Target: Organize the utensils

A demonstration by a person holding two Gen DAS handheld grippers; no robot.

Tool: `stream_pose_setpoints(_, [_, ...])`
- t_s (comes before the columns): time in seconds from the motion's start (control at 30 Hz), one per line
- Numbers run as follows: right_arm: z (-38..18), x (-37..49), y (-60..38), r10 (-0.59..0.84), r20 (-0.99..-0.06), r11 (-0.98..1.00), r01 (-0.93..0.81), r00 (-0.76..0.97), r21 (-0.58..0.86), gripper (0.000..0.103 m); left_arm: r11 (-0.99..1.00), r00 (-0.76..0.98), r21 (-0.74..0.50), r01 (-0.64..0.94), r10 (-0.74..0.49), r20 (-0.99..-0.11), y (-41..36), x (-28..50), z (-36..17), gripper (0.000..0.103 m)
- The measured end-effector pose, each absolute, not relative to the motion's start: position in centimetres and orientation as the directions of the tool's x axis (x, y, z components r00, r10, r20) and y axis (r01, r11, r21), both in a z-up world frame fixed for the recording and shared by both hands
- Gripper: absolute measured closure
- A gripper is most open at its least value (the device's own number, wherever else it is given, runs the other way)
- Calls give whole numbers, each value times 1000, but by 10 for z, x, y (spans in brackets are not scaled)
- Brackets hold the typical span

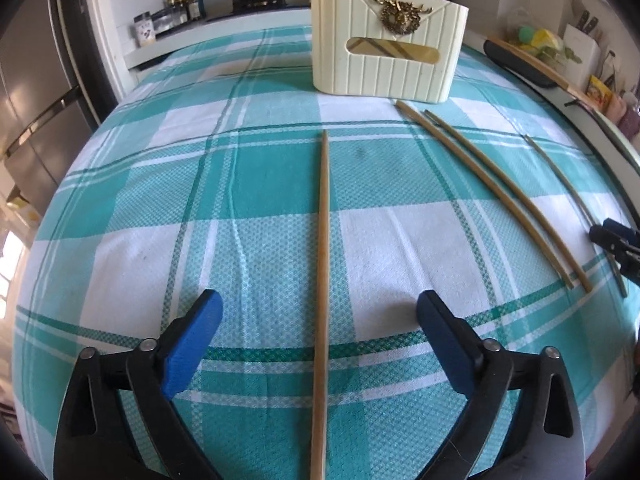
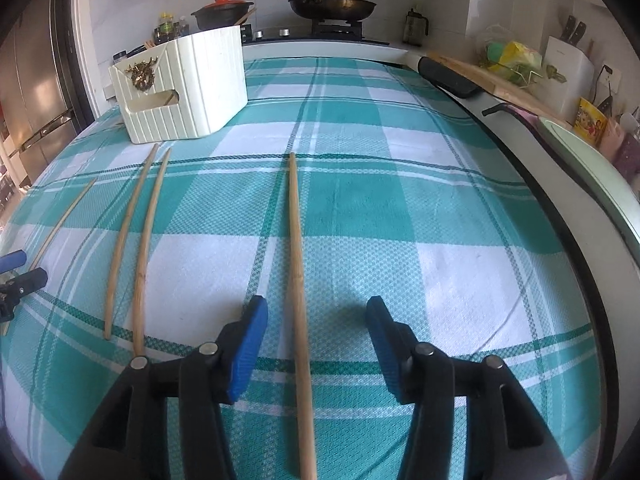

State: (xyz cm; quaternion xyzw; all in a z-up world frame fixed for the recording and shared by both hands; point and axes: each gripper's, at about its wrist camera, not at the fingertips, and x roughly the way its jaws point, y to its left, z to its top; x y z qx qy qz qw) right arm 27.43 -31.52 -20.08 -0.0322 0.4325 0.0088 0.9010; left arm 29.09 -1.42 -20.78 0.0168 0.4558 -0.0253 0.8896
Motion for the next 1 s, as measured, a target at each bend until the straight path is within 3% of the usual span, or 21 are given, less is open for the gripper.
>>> stream_pose_setpoints(0.63, [-201, 271, -319, 8, -776, 999, -45, 630, -26, 49, 998, 555, 8, 63, -29, -831, -14, 287, -209, 0])
stream_pose_setpoints(0.77, [-202, 273, -313, 34, -792, 995, -97, 610, -32, 33, 996, 513, 7, 90, -40, -857, -14, 288, -207, 0])
stream_pose_setpoints(1.0, [-192, 290, -322, 126, -891, 980, -194, 435, 44, 34, 978, 438, -105, 181, -176, -882, 7, 308, -184, 1])
